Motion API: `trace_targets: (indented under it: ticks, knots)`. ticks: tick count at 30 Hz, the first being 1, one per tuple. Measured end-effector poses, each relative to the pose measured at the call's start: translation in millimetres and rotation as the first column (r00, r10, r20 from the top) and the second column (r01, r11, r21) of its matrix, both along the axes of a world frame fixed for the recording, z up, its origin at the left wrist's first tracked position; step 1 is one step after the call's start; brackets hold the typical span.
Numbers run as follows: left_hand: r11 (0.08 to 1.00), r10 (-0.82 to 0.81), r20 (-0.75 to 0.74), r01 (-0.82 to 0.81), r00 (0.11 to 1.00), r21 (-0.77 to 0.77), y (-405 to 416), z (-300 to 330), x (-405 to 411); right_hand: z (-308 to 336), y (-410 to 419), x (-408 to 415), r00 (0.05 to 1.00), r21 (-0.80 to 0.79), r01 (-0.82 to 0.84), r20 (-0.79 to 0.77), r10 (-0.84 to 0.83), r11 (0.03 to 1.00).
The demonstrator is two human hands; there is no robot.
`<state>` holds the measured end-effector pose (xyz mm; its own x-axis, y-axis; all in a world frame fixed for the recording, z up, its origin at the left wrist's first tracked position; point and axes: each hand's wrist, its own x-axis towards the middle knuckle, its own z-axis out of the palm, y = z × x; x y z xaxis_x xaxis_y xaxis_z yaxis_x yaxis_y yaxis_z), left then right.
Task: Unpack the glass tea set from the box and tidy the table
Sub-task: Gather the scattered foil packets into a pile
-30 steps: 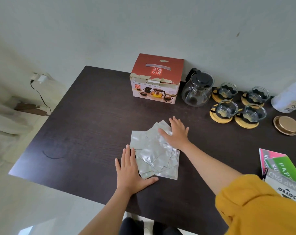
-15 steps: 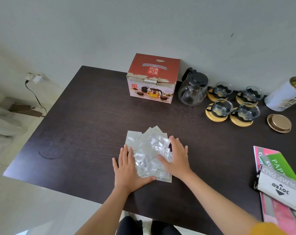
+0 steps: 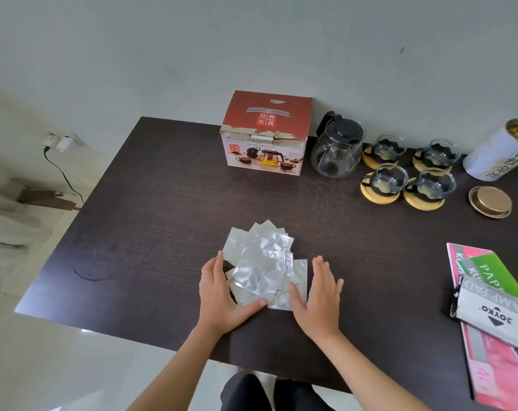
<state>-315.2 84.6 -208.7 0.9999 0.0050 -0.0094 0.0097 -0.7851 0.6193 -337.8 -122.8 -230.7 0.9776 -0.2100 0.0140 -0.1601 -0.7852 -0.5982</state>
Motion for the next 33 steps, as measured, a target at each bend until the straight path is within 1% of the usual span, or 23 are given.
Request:
trace_targets:
  ticks: [2,4,5,7,10,12,15,17,19,20,22,24,27,30,33]
  knots:
    - [0.999,0.054,0.020,-0.054,0.998,-0.006,9,0,9,0,8,-5,0.998,-0.052,0.047,-0.037,-0.049,0.998]
    - [0.997,0.078,-0.046,-0.079,0.996,-0.014,12,-1,20,2,21,-3,0.993,-0.077,0.065,-0.093,-0.072,0.995]
    - [0.997,0.074,-0.071,-0.075,0.995,-0.014,11,-2,24,3,28,1,0.991,-0.083,0.070,-0.112,-0.079,0.994]
    - [0.998,0.053,-0.065,-0.056,0.996,-0.036,9,-3,27,5,45,12,0.986,-0.086,0.069,-0.145,-0.081,0.994]
    - [0.988,0.000,-0.062,-0.009,0.998,-0.152,15,-3,25,5,66,27,0.983,-0.088,0.066,-0.164,-0.080,0.994]
    - [0.975,-0.061,-0.068,0.045,0.996,-0.217,23,-3,23,7,73,33,0.985,-0.052,0.060,-0.159,-0.068,0.997]
    - [0.962,-0.149,-0.050,0.133,0.988,-0.237,40,-4,20,15,80,36,0.992,0.093,0.066,-0.118,-0.055,0.994]
    - [0.969,-0.182,-0.034,0.173,0.983,-0.177,48,-6,17,21,77,40,0.990,0.139,0.115,-0.097,-0.102,0.984]
    - [0.971,-0.240,-0.019,0.240,0.971,-0.001,50,-9,13,26,69,53,0.985,0.123,0.144,-0.118,-0.130,0.982]
    - [0.957,-0.274,-0.027,0.275,0.961,0.093,50,-10,11,29,66,63,0.983,0.112,0.129,-0.146,-0.112,0.985]
    - [0.929,-0.307,-0.061,0.313,0.950,0.198,48,-13,11,33,62,86,0.977,0.106,0.050,-0.213,-0.027,0.993]
    - [0.910,-0.321,-0.099,0.336,0.942,0.244,47,-12,13,34,63,105,0.954,0.099,-0.028,-0.296,0.056,0.995]
    - [0.881,-0.348,-0.131,0.372,0.928,0.294,46,-12,15,33,68,113,0.923,0.032,-0.075,-0.375,0.081,0.997]
    - [0.862,-0.355,-0.165,0.390,0.920,0.323,47,-13,16,30,74,92,0.929,-0.005,-0.081,-0.364,0.074,0.997]
    - [0.853,-0.364,-0.165,0.399,0.917,0.337,47,-15,16,30,80,61,0.946,-0.044,-0.070,-0.319,0.052,0.997]
